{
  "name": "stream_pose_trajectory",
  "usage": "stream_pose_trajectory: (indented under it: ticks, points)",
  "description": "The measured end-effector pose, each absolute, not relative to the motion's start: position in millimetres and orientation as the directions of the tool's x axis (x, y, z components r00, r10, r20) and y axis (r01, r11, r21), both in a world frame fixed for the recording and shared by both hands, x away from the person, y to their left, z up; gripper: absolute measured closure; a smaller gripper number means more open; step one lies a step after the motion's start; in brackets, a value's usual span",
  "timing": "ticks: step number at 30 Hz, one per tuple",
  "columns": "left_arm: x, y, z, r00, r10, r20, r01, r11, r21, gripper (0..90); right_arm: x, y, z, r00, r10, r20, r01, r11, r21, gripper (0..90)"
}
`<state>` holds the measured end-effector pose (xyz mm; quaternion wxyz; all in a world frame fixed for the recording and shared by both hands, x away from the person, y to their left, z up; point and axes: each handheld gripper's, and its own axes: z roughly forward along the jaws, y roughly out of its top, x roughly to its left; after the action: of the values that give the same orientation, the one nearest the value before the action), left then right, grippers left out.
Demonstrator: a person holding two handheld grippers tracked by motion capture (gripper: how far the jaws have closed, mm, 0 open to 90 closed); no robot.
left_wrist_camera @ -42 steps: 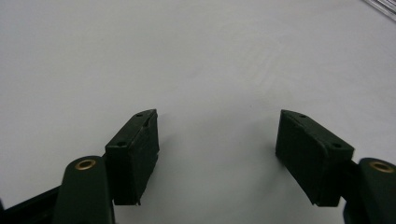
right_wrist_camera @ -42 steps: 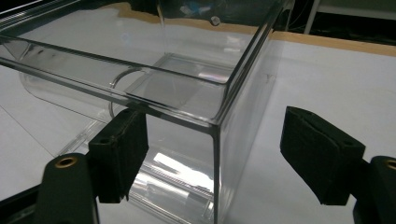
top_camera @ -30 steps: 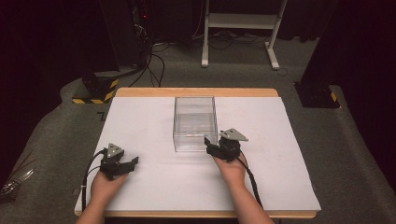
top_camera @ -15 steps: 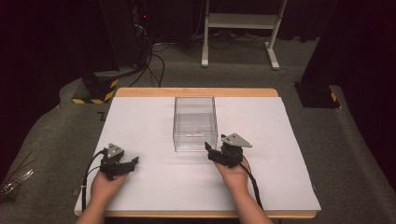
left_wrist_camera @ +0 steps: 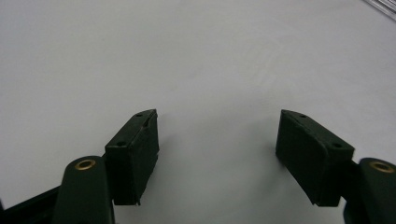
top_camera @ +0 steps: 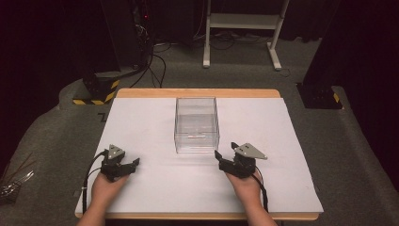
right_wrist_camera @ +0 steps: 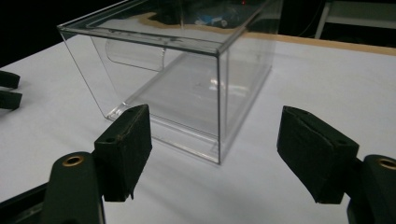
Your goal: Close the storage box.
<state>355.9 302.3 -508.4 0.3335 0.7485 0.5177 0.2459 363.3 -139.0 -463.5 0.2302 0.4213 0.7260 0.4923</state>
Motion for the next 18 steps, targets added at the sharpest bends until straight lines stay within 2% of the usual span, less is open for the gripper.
stream_pose_trajectory:
  ticks: [12, 18]
  points:
    - [355.3, 301.8, -508.2, 0.344, 0.938, 0.032, 0.608, -0.248, 0.754, 29.9, 360.1, -200.5, -477.4, -0.441, 0.896, 0.054, 0.449, 0.169, 0.877, 26.5]
    - [355.8, 302.4, -508.2, 0.343, 0.939, 0.028, 0.610, -0.246, 0.753, 29.8, 363.4, -230.0, -494.5, -0.392, 0.918, 0.053, 0.539, 0.182, 0.823, 25.6]
